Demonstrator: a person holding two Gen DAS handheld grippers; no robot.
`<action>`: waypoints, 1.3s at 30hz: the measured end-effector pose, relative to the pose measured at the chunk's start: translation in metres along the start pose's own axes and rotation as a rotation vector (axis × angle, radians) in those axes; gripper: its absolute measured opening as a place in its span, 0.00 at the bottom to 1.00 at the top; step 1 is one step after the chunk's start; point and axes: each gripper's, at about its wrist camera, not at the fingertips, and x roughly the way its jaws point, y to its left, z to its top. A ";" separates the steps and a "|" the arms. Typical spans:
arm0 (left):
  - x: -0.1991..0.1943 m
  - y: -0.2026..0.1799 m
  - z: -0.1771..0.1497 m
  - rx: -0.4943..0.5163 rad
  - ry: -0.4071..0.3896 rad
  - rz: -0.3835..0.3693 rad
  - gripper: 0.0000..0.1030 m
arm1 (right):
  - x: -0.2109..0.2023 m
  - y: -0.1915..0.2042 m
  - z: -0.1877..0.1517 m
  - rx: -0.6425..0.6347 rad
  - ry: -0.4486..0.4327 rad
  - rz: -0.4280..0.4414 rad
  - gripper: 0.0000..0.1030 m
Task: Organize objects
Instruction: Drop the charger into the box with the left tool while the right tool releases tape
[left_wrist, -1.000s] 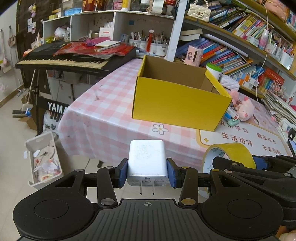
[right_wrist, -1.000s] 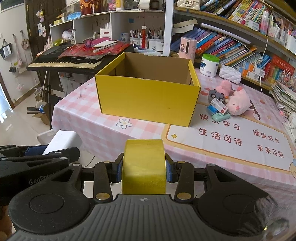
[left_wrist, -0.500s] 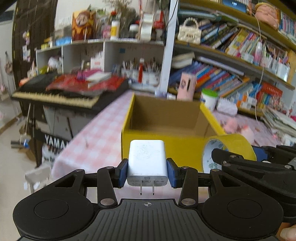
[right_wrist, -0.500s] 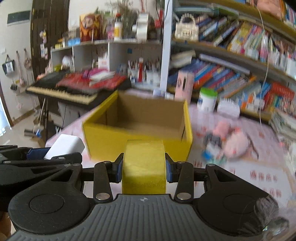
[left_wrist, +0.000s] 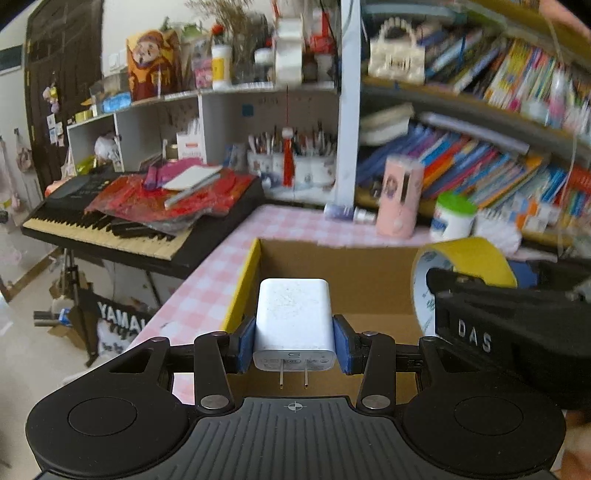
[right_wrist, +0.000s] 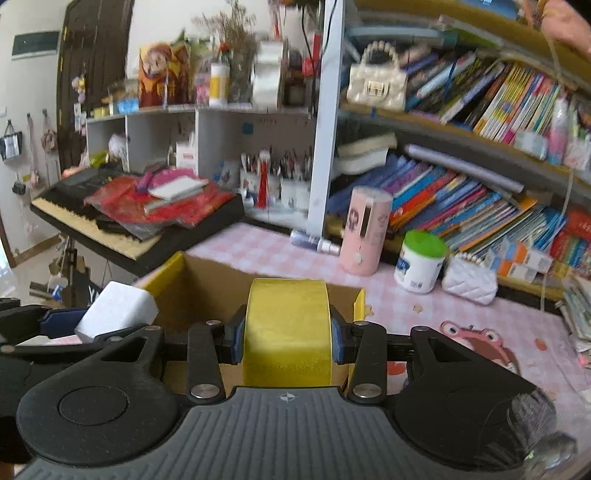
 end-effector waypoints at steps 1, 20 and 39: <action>0.008 -0.003 -0.001 0.011 0.021 0.008 0.40 | 0.010 -0.002 -0.001 0.001 0.021 0.006 0.38; 0.087 -0.015 -0.023 0.028 0.265 0.017 0.41 | 0.098 0.009 -0.018 -0.173 0.298 0.125 0.40; -0.006 -0.018 -0.005 0.071 -0.024 0.061 0.86 | -0.005 0.004 -0.005 -0.023 -0.037 -0.019 0.86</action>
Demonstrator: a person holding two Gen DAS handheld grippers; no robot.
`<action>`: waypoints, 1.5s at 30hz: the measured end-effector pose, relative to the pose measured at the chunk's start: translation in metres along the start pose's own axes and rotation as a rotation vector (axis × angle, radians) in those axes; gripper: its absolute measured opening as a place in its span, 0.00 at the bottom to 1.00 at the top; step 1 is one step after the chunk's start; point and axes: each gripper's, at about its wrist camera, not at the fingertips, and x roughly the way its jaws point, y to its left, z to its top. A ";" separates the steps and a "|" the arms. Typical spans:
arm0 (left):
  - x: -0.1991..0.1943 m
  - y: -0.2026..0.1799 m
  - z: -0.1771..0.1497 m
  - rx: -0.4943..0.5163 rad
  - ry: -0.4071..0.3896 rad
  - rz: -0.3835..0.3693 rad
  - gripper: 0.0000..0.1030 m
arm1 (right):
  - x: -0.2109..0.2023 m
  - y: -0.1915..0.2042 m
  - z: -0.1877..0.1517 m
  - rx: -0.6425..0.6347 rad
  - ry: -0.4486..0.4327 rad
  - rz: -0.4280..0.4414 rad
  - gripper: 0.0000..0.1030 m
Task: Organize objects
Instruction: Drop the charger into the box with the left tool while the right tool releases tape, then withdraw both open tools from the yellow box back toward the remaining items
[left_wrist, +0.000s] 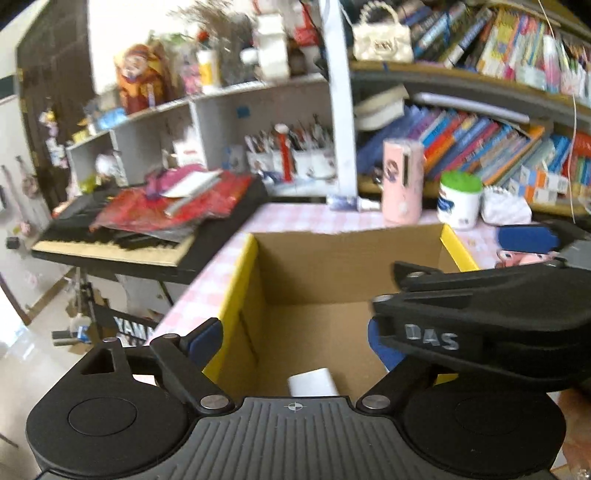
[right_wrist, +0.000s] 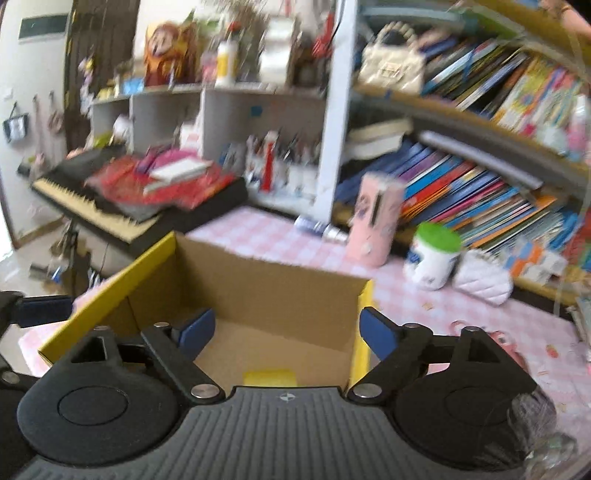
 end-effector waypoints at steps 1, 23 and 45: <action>-0.006 0.003 -0.002 -0.009 -0.011 0.011 0.87 | -0.008 0.000 -0.002 0.008 -0.015 -0.012 0.87; -0.092 0.047 -0.089 -0.038 0.024 0.063 0.94 | -0.116 0.063 -0.076 -0.016 -0.006 -0.155 0.97; -0.124 0.046 -0.155 0.019 0.160 -0.019 0.94 | -0.166 0.072 -0.148 0.066 0.156 -0.213 0.97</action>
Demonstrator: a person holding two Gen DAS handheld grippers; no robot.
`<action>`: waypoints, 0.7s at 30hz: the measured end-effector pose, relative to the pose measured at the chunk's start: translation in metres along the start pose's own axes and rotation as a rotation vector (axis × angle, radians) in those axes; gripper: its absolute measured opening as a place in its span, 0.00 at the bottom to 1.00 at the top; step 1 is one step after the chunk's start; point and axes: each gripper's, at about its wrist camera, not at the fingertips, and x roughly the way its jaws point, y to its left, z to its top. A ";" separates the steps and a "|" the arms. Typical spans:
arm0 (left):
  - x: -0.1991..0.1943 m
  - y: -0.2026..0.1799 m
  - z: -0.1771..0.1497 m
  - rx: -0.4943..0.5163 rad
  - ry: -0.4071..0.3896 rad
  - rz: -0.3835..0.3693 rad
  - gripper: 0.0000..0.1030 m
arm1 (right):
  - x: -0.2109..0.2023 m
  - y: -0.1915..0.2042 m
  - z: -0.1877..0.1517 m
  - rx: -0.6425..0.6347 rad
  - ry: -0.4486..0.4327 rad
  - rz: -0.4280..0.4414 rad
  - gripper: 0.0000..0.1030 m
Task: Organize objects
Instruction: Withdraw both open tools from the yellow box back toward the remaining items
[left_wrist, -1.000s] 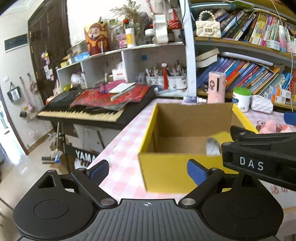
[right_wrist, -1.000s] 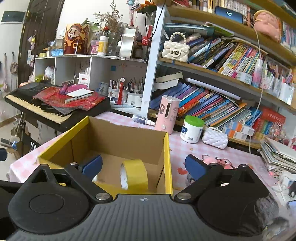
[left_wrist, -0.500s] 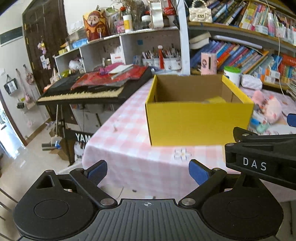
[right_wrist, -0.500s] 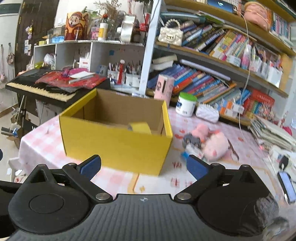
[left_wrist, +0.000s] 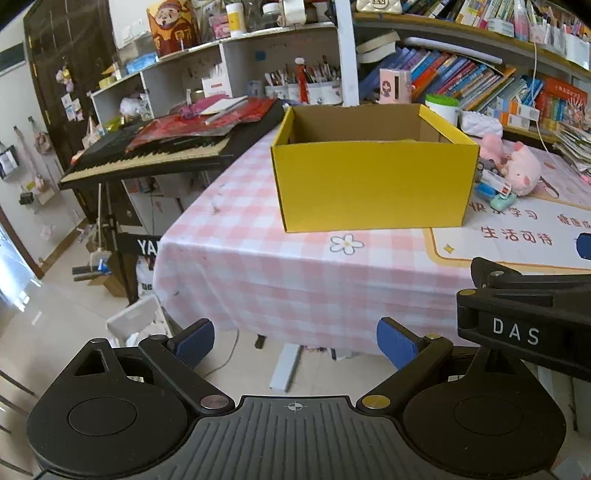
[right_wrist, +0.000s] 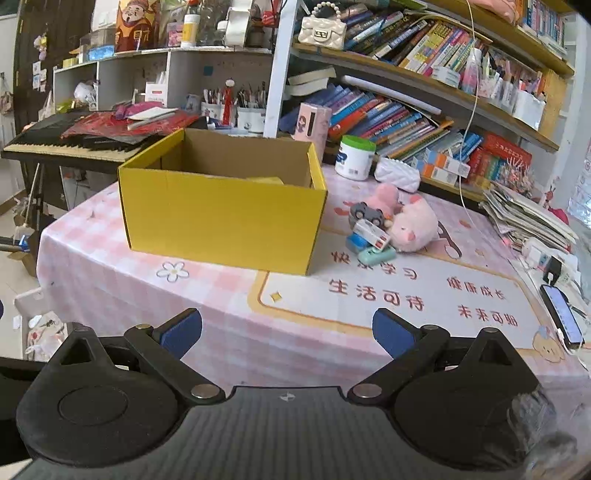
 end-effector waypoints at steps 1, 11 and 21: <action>0.000 -0.002 0.000 0.003 0.004 -0.006 0.94 | -0.001 -0.001 -0.001 0.001 0.002 -0.004 0.97; 0.004 -0.027 0.008 0.060 -0.001 -0.063 0.94 | 0.002 -0.028 -0.004 0.052 0.022 -0.071 0.97; 0.010 -0.077 0.023 0.122 -0.003 -0.130 0.94 | 0.011 -0.082 -0.008 0.121 0.052 -0.144 0.97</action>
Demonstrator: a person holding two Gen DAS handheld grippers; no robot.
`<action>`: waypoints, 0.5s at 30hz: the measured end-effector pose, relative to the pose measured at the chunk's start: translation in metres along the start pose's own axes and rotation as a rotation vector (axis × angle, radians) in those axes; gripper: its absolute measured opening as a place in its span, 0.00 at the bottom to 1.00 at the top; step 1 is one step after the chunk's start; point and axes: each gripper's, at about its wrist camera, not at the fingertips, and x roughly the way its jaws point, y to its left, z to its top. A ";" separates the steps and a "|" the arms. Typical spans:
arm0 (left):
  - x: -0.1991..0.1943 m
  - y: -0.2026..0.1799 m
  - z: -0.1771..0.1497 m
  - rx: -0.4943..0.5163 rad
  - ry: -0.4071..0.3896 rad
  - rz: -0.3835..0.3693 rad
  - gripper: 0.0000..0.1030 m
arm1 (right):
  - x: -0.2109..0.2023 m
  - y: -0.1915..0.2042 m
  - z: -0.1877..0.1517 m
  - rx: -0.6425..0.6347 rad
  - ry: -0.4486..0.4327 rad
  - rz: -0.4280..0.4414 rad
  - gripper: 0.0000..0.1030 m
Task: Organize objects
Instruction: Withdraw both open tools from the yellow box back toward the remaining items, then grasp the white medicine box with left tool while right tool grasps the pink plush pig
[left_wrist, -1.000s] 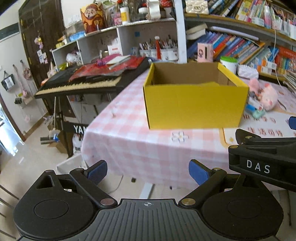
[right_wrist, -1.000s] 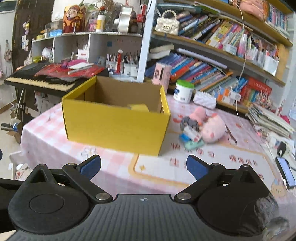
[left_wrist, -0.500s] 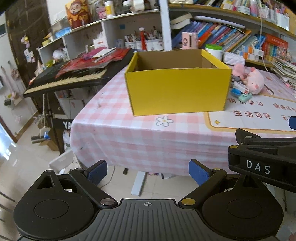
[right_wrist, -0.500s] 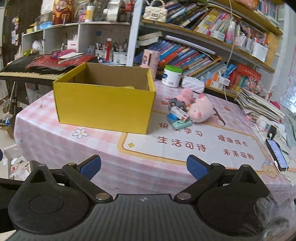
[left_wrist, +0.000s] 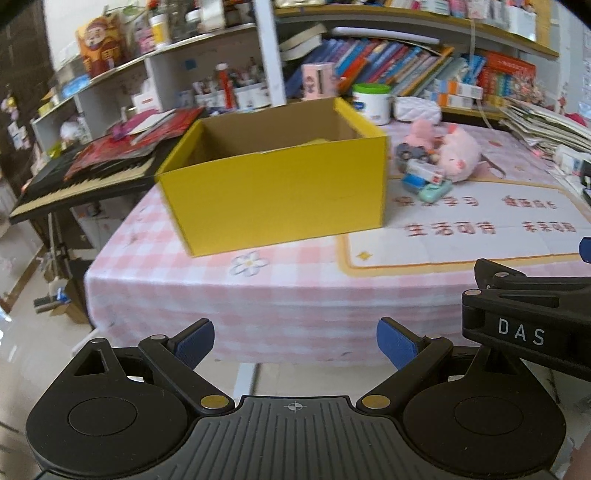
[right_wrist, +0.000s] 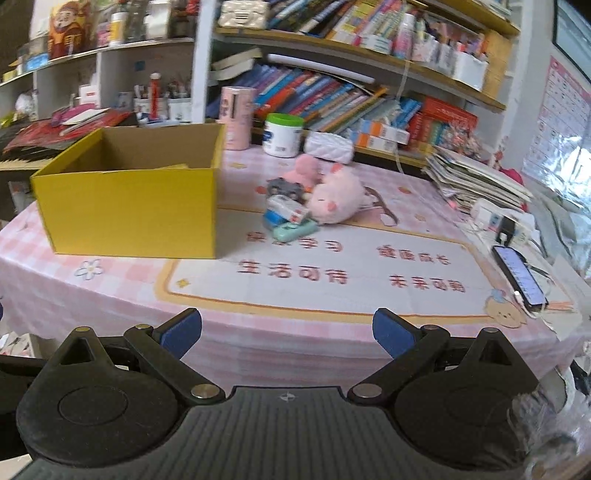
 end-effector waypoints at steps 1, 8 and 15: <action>0.002 -0.006 0.003 0.008 -0.002 -0.008 0.94 | 0.002 -0.006 0.001 0.007 0.002 -0.007 0.97; 0.019 -0.051 0.028 0.058 -0.002 -0.067 0.94 | 0.026 -0.052 0.009 0.052 0.039 -0.060 0.97; 0.038 -0.080 0.051 0.054 -0.004 -0.096 0.94 | 0.055 -0.089 0.024 0.076 0.053 -0.077 0.97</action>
